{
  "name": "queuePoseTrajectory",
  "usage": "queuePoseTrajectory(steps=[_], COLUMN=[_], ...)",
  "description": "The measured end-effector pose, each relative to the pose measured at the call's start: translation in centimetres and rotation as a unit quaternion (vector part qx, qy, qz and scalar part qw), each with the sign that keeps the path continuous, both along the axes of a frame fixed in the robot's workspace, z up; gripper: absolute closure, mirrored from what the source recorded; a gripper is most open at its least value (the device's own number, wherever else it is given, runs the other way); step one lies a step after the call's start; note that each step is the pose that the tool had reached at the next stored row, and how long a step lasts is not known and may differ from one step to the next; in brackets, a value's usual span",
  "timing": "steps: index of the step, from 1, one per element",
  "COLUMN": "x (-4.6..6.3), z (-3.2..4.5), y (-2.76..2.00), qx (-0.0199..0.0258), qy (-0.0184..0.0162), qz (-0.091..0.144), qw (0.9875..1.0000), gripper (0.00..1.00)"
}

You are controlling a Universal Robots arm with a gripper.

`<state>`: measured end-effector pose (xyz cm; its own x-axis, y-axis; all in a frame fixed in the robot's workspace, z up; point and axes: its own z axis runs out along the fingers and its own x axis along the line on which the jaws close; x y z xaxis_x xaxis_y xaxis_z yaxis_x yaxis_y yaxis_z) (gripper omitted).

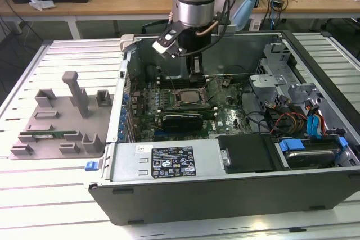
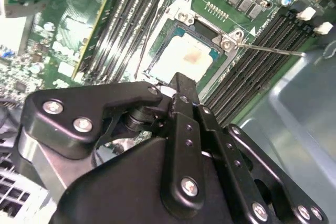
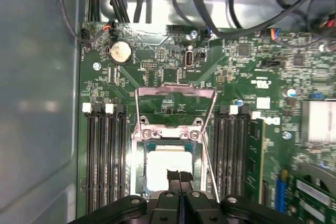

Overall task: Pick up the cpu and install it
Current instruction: 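Place the cpu into insertion slot, then close the cpu cover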

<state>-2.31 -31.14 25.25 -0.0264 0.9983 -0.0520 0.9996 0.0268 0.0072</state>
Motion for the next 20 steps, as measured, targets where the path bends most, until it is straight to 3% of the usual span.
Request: queuePoseTrajectory(steps=[5,7,20], x=[0.0,0.0,0.0], z=[2.0,2.42,2.46], y=[0.25,0.32,0.32], qx=[-0.0096,-0.0118,-0.0139], qy=[0.0,0.0,0.0], qz=[0.0,0.0,0.0], qw=[1.0,0.9999,0.9999], gripper=[0.89,0.89,0.89])
